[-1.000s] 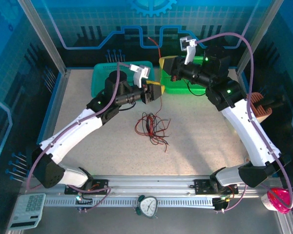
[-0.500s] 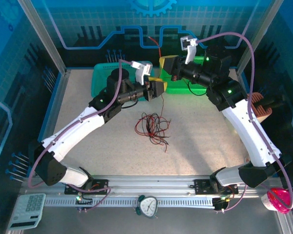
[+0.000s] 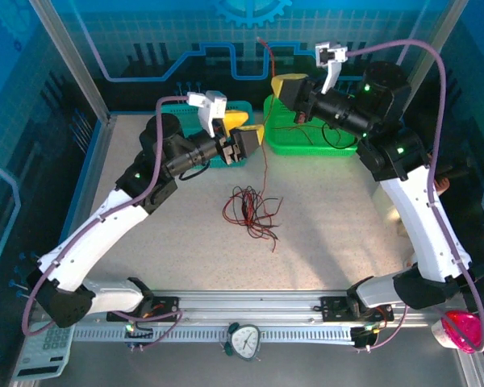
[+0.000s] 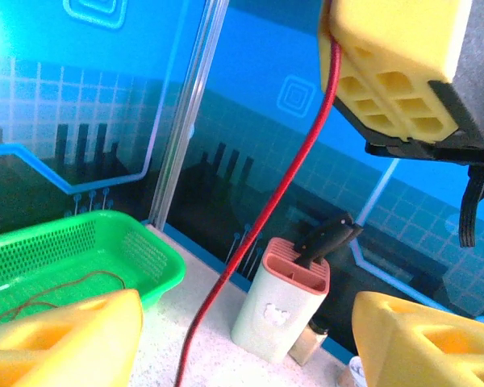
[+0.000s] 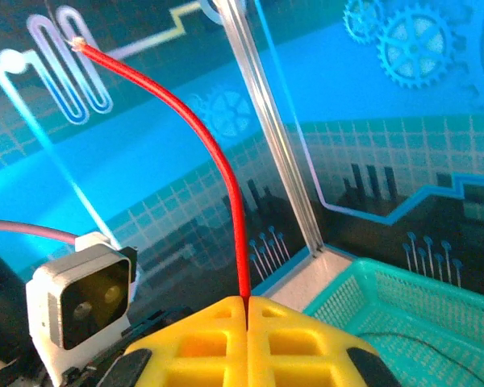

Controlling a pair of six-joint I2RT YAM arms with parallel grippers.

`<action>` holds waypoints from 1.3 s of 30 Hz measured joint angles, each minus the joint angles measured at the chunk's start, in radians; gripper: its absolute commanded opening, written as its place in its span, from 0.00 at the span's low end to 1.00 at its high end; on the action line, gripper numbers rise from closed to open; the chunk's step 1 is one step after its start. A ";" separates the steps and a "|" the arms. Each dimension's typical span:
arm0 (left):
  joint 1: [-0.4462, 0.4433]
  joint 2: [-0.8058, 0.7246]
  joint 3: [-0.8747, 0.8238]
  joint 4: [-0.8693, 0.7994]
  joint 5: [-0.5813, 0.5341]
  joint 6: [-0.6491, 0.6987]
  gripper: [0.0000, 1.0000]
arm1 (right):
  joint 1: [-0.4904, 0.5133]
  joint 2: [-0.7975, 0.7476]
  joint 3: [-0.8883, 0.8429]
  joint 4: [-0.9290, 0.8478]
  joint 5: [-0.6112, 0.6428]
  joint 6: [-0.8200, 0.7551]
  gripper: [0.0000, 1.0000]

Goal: Untangle the cables

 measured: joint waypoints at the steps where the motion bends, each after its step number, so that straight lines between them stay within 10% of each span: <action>1: 0.000 0.000 0.010 -0.005 0.000 0.006 0.74 | 0.000 0.006 0.023 0.000 -0.009 0.002 0.00; 23: 0.000 0.085 0.077 -0.013 0.047 0.000 0.59 | -0.026 0.070 0.090 -0.014 -0.045 0.027 0.00; 39: 0.061 0.141 0.001 0.050 0.011 -0.021 0.96 | -0.194 0.371 0.293 -0.057 0.133 -0.021 0.00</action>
